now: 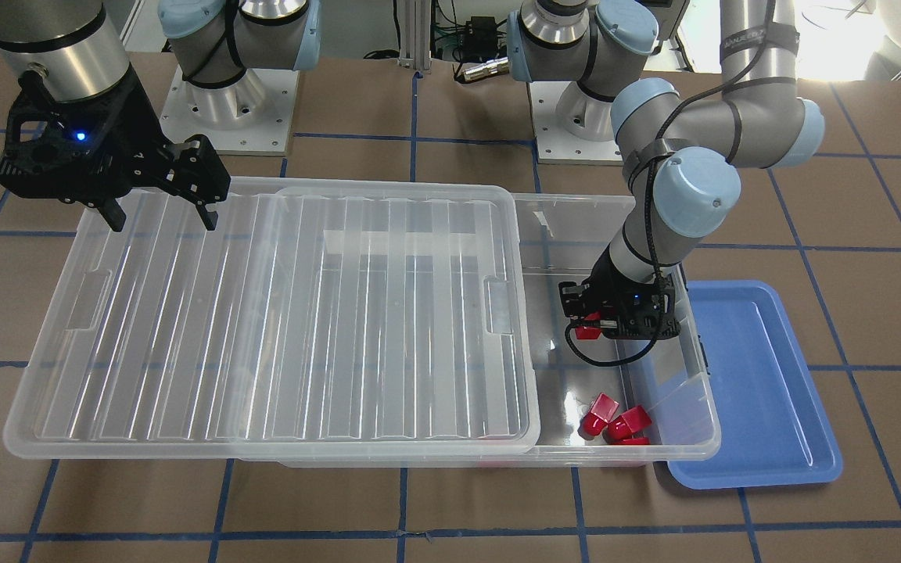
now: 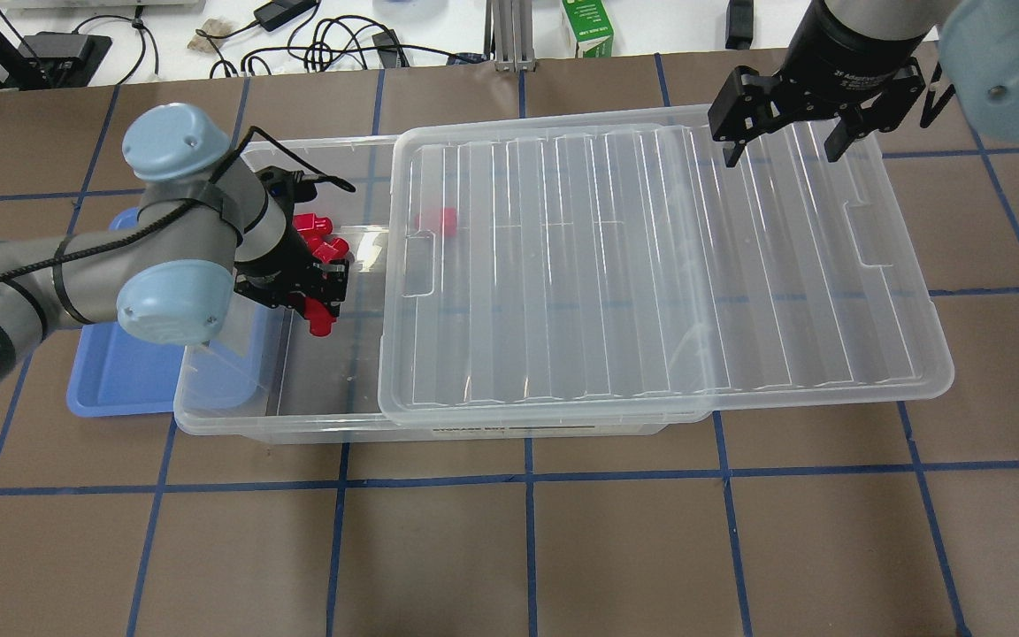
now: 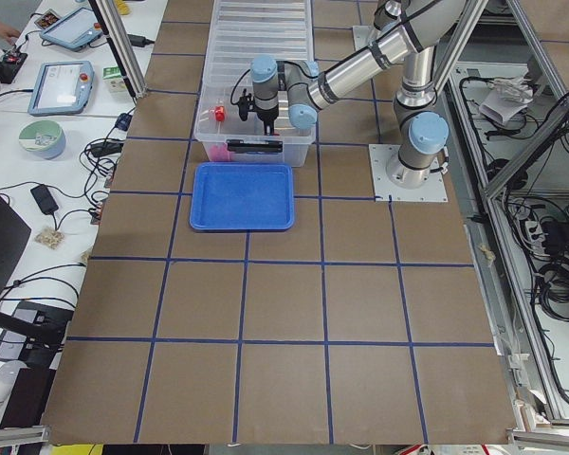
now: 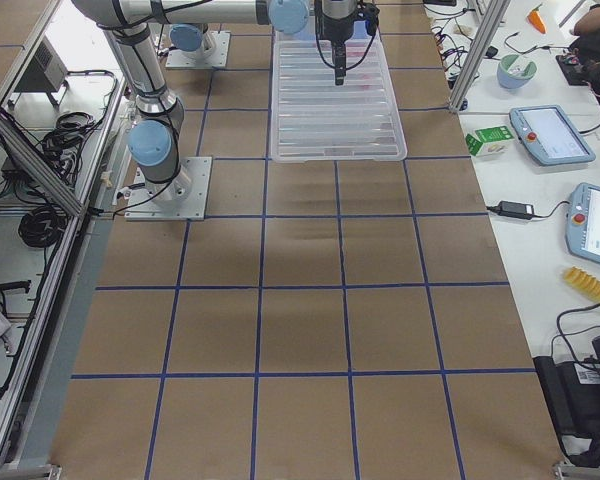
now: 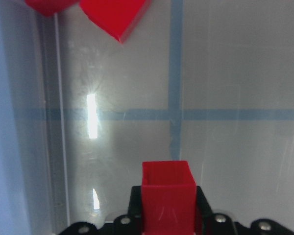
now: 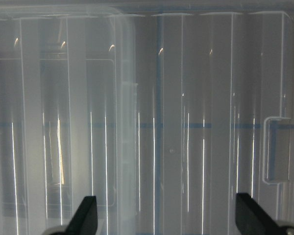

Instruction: Place red block in blue tray from box

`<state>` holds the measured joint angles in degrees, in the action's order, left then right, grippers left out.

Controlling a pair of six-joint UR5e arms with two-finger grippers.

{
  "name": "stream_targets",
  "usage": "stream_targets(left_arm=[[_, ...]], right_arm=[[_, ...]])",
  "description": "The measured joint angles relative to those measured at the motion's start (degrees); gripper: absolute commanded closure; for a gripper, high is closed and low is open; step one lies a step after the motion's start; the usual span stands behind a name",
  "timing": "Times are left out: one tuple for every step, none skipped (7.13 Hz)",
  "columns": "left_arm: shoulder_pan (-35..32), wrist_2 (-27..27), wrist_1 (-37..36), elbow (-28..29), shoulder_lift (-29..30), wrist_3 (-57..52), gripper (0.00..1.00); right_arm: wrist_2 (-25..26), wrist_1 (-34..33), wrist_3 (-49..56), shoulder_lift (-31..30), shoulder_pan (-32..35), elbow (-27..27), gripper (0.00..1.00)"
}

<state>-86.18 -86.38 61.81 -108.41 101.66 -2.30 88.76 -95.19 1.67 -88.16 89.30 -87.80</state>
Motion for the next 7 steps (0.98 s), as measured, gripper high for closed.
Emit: stream_targets(left_arm=[[0.1, -0.2, 5.8, 4.5, -0.9, -0.1, 0.95], [0.9, -0.3, 10.9, 8.8, -1.6, -0.5, 0.95], [3.0, -0.6, 14.4, 12.0, -1.8, -1.9, 0.95], [6.9, -0.8, 16.6, 13.6, -2.0, -5.6, 0.95], [11.4, -0.7, 17.4, 13.9, -1.7, -10.9, 0.95], [15.6, -0.5, 17.4, 13.7, -0.9, -16.8, 0.95], [18.6, -0.5, 16.2, 13.4, 0.4, -21.9, 0.95]], right_arm=[[0.0, 0.0, 0.0, 0.0, 0.0, 0.0, 0.00], [0.0, 0.0, 0.0, 0.0, 0.0, 0.0, 0.00], [0.0, 0.0, 0.0, 0.0, 0.0, 0.0, 0.00], [0.0, 0.0, 0.0, 0.0, 0.0, 0.0, 0.00], [0.0, 0.0, 0.0, 0.0, 0.0, 0.0, 0.00], [0.0, 0.0, 0.1, 0.0, 0.0, 0.0, 0.00], [0.1, 0.0, 0.3, 0.1, -0.1, 0.0, 0.00]])
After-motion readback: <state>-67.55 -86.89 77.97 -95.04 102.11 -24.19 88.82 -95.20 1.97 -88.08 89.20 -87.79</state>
